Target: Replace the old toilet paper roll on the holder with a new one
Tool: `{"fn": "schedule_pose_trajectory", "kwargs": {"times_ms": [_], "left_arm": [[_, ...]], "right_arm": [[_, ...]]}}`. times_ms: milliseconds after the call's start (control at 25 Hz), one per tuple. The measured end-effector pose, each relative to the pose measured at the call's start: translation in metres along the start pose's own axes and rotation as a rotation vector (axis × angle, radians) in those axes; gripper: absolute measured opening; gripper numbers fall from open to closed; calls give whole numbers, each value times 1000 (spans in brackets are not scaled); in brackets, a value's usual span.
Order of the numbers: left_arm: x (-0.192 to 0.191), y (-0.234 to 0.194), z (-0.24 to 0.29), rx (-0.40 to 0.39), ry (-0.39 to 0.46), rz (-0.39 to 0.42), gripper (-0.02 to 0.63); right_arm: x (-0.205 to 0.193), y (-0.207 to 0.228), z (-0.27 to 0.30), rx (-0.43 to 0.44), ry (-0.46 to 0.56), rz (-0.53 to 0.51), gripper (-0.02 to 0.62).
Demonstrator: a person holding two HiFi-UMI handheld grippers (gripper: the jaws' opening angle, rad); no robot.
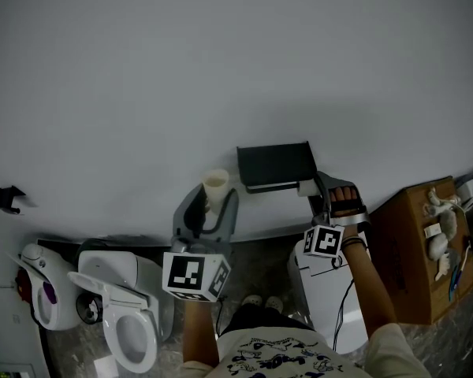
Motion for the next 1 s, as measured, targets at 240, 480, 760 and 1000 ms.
{"fn": "schedule_pose_trajectory", "kwargs": {"times_ms": [240, 480, 760, 1000], "left_arm": [[1, -11, -13, 37, -11, 21, 202], [6, -25, -29, 89, -15, 34, 202], [14, -36, -48, 130, -8, 41, 202], [16, -36, -55, 139, -9, 47, 202]], "right_arm": [[24, -3, 7, -30, 41, 13, 293], [61, -5, 11, -68, 99, -5, 293], [98, -3, 13, -88, 158, -1, 293], [108, -6, 8, -70, 199, 31, 294]]}}
Point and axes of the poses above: the fingertips, and each gripper's own axes: z forward along the fingers, y to its right, x out of its top, the point moved 2 cm from there along -z, backward along the fingers, and after that the axes turned 12 degrees about y, right-handed, at the moved point
